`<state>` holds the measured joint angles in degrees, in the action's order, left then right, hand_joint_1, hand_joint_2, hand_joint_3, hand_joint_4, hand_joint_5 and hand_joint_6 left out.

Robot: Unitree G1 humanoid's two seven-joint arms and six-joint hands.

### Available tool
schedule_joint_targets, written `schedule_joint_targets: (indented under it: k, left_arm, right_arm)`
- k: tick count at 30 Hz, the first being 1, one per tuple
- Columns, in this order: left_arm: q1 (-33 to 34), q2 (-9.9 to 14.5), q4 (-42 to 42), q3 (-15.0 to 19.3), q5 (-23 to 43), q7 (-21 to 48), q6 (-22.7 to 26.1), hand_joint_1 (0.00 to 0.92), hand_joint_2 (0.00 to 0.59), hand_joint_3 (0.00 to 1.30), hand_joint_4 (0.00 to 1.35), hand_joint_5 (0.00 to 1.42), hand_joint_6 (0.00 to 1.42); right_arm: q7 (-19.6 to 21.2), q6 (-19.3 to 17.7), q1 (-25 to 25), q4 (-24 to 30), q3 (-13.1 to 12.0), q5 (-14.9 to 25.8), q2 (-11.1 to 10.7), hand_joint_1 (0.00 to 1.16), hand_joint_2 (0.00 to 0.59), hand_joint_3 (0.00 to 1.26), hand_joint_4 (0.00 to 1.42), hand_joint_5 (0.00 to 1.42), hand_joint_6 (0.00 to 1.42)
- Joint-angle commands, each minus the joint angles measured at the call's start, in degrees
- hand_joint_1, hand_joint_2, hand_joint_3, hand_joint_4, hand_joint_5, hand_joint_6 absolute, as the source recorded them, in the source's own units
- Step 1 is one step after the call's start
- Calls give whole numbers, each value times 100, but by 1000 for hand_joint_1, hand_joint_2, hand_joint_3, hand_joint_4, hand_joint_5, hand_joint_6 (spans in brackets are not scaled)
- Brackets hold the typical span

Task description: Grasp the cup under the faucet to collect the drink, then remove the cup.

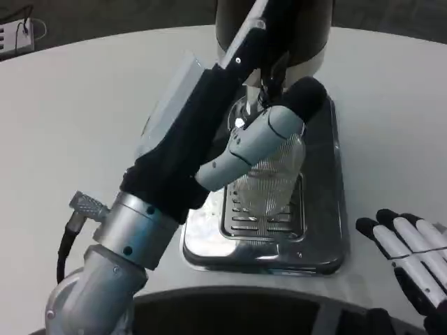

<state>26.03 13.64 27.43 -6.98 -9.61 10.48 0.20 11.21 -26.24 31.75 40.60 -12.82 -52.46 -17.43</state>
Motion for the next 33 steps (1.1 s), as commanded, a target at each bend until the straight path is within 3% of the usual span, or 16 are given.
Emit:
schedule_joint_targets:
  k: [1,17,23,28,33]
  left_arm:
    - [-121,45,-31,-69,-139,100,106,0,162,0,0,0,0]
    - [175,305,131,-323,-743,569,496,0,157,0,0,8,0]
    - [318,496,267,-393,-1032,810,619,0,155,0,0,10,0]
    - [507,810,456,-513,-1572,1097,641,0,152,0,0,12,0]
    - [633,931,539,-628,-1902,1332,663,0,147,0,0,26,0]
  right_arm:
    - [11,-51,63,29,-66,48,6,198,575,105,58,86,128]
    - [9,-51,61,-9,-87,111,12,198,575,105,60,86,128]
    - [11,-48,46,-27,-85,133,11,198,575,105,62,86,128]
    - [2,-48,41,-46,-79,152,7,199,575,105,63,86,128]
    - [-11,-34,0,-76,-59,172,8,199,575,105,63,86,128]
